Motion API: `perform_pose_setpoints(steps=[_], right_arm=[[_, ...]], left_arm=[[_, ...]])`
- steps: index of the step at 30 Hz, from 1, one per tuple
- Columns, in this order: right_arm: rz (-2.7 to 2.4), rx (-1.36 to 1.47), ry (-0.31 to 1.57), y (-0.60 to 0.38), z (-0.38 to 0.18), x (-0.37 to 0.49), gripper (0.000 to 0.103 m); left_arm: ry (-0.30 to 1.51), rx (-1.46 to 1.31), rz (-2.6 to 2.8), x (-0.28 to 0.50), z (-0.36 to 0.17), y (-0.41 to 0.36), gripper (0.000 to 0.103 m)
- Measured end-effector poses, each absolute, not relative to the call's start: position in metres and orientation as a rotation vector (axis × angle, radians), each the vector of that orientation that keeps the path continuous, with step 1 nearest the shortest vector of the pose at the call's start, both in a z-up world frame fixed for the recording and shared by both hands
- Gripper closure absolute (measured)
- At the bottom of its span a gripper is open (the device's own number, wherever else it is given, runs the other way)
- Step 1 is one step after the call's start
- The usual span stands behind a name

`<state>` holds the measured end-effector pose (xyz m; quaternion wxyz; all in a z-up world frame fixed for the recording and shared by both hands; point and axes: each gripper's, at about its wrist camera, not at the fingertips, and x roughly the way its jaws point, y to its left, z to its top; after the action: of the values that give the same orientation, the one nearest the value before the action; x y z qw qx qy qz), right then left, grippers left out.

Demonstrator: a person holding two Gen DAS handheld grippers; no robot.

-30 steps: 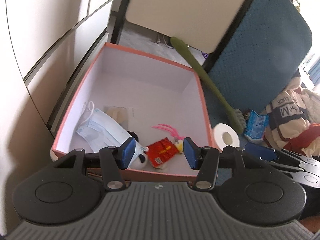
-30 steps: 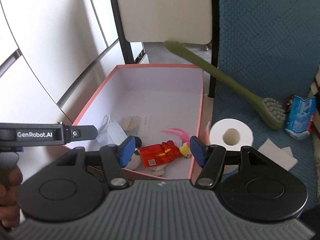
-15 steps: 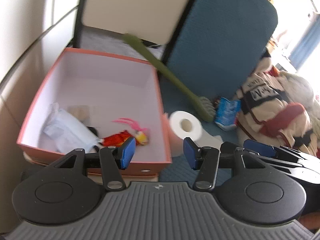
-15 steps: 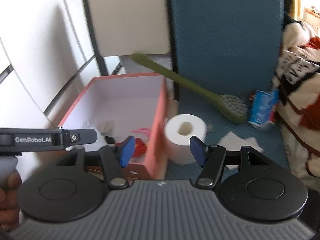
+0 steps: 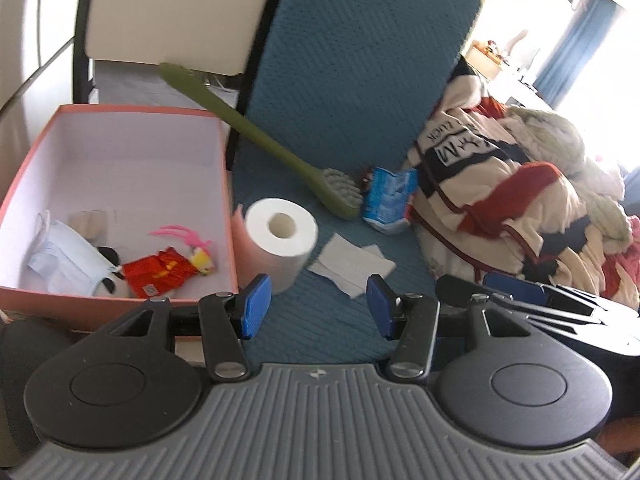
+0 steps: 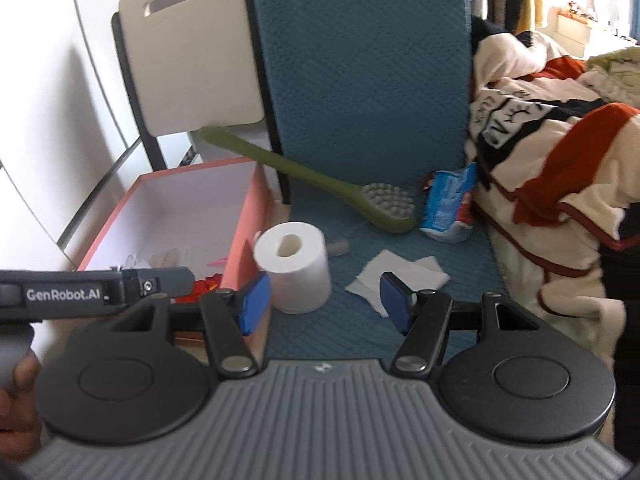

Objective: Organize soft objects
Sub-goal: 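Withdraw both tools from the box back over the chair seat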

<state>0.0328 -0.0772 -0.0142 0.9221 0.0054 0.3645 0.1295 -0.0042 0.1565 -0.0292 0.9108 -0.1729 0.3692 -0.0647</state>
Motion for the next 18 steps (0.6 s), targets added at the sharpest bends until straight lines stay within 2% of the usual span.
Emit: perform_pose_setpoints(steps=[18], right_arm=[[0.198,0.08,0.728,-0.129,-0.016,-0.004,0.04]], left_arm=[[0.757,-0.297,-0.192,-0.034,-0.026,0.104,0.044]])
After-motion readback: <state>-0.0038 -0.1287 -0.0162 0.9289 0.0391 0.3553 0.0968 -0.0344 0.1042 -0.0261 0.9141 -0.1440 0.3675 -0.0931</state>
